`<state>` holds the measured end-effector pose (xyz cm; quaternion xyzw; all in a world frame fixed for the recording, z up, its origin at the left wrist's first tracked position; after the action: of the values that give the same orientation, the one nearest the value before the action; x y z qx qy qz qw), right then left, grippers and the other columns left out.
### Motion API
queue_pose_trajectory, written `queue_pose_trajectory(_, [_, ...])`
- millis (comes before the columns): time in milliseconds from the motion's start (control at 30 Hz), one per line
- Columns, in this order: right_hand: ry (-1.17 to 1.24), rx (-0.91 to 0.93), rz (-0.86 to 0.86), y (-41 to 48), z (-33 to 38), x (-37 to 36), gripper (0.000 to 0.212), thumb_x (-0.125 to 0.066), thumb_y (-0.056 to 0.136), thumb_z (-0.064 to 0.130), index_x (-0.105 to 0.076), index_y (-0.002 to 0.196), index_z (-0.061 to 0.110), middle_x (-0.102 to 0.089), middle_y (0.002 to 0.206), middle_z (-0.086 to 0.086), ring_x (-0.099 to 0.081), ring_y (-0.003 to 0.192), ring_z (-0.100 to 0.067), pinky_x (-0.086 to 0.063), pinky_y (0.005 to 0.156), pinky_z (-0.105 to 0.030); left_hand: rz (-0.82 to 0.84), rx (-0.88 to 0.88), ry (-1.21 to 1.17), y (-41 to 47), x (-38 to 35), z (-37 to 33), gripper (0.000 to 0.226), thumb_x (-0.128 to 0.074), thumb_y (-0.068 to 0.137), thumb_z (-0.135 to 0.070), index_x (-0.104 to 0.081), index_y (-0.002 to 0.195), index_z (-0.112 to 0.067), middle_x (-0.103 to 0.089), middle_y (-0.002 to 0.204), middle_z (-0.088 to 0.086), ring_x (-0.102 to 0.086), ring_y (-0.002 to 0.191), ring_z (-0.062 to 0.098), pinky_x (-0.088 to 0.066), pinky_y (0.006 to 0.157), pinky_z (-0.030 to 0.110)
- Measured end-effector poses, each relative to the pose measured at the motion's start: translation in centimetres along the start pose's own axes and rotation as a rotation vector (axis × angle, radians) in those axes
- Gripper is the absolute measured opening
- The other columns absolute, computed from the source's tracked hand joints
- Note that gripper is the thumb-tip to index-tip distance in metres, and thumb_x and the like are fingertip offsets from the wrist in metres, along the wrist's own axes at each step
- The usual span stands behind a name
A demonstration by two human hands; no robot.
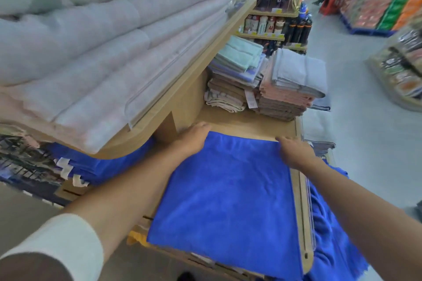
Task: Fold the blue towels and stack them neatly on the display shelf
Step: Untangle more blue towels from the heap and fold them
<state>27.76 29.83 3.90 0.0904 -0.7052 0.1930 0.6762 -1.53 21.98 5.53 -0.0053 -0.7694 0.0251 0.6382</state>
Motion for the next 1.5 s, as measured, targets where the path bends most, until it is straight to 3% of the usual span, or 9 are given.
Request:
queue_pose_trajectory(233, [-0.078,0.064,-0.023,1.8,-0.9,-0.5,0.03,-0.054,0.098,0.03,-0.061,0.125,0.02,-0.063,0.124,-0.007,-0.059,0.118,-0.029,-0.044,0.088,-0.037,0.201,0.084,0.192,3.2,-0.8,0.8,0.043,-0.043,0.092,0.005,-0.055,0.13,-0.011,-0.058,0.137,0.016,-0.058,0.124,0.036,-0.05,0.099,0.044])
queue_pose_trajectory(533, [0.295,0.009,0.007,3.0,-2.8,2.1,0.015,-0.064,0.086,0.008,-0.059,0.099,0.012,-0.065,0.105,-0.012,-0.061,0.104,-0.034,-0.041,0.074,-0.033,0.036,0.157,0.627,3.8,3.0,-0.4,0.033,-0.051,0.094,-0.015,-0.068,0.12,-0.025,-0.062,0.127,0.0,-0.048,0.123,0.024,-0.038,0.095,0.036])
queue_pose_trajectory(633, [0.423,-0.014,-0.11,2.4,-4.1,5.3,0.028,-0.065,0.087,0.008,-0.069,0.114,0.012,-0.069,0.112,-0.009,-0.063,0.107,-0.032,-0.045,0.082,-0.033,-0.155,0.133,0.556,2.7,5.8,-1.2,0.025,-0.052,0.094,-0.016,-0.069,0.111,-0.023,-0.065,0.117,0.001,-0.051,0.118,0.027,-0.04,0.092,0.038])
queue_pose_trajectory(800, [0.56,0.023,-0.173,-2.3,-4.4,8.5,0.012,-0.069,0.085,0.01,-0.073,0.09,0.02,-0.072,0.085,-0.006,-0.068,0.084,-0.025,-0.047,0.07,-0.032,-0.378,0.041,0.238,-2.7,8.8,-1.3,0.011,-0.061,0.09,-0.019,-0.065,0.1,-0.02,-0.064,0.104,0.003,-0.054,0.108,0.029,-0.044,0.085,0.042])
queue_pose_trajectory(933, [0.628,0.141,-0.205,-8.6,-3.5,9.7,0.03,-0.069,0.083,0.002,-0.068,0.083,0.031,-0.071,0.077,0.009,-0.065,0.068,-0.004,-0.051,0.068,-0.017,-0.489,-0.123,-0.094,-8.4,10.6,-0.3,0.015,-0.071,0.082,0.001,-0.07,0.095,-0.008,-0.067,0.091,0.01,-0.058,0.09,0.03,-0.032,0.074,0.028])
queue_pose_trajectory(1100, [0.592,0.334,-0.147,-17.6,-1.3,8.2,0.038,-0.076,0.081,0.004,-0.067,0.088,0.041,-0.07,0.09,0.021,-0.066,0.085,-0.002,-0.045,0.076,-0.006,-0.407,-0.265,-0.108,-15.1,9.0,1.2,0.011,-0.073,0.085,-0.015,-0.072,0.096,-0.018,-0.065,0.089,-0.006,-0.056,0.087,0.016,-0.044,0.076,0.032])
queue_pose_trajectory(1233, [0.5,0.393,0.035,-22.2,0.5,2.4,0.022,-0.076,0.086,0.021,-0.068,0.091,0.041,-0.067,0.09,0.022,-0.065,0.088,-0.003,-0.05,0.075,-0.017,-0.139,-0.254,-0.076,-19.3,3.7,2.2,0.01,-0.071,0.086,-0.04,-0.071,0.094,-0.035,-0.063,0.091,-0.02,-0.057,0.094,0.005,-0.041,0.075,0.018])
queue_pose_trajectory(1333, [0.234,0.445,0.126,-23.7,1.6,-1.1,0.015,-0.063,0.087,0.05,-0.068,0.098,0.041,-0.061,0.09,0.029,-0.056,0.094,0.004,-0.044,0.088,-0.024,0.026,-0.211,0.013,-21.6,-0.1,2.9,0.027,-0.064,0.082,-0.062,-0.071,0.093,-0.038,-0.062,0.089,-0.022,-0.055,0.093,-0.002,-0.047,0.078,0.025])
queue_pose_trajectory(1500, [0.302,0.383,-0.022,-22.2,4.0,-1.1,0.032,-0.048,0.093,0.061,-0.069,0.104,0.04,-0.064,0.099,0.028,-0.056,0.097,0.002,-0.046,0.088,-0.028,-0.212,-0.23,-0.093,-21.1,-0.5,0.6,0.019,-0.055,0.094,-0.04,-0.07,0.089,-0.03,-0.062,0.088,-0.017,-0.055,0.087,0.008,-0.05,0.077,0.032])
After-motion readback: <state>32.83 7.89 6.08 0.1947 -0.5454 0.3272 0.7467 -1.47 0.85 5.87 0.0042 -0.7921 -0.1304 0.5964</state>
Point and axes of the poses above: each hand's wrist, its own y-axis towards the middle knuckle, its own x-axis out of the back of the hand, z = x × y, the point moved 7 cm from there along y, towards the middle knuckle
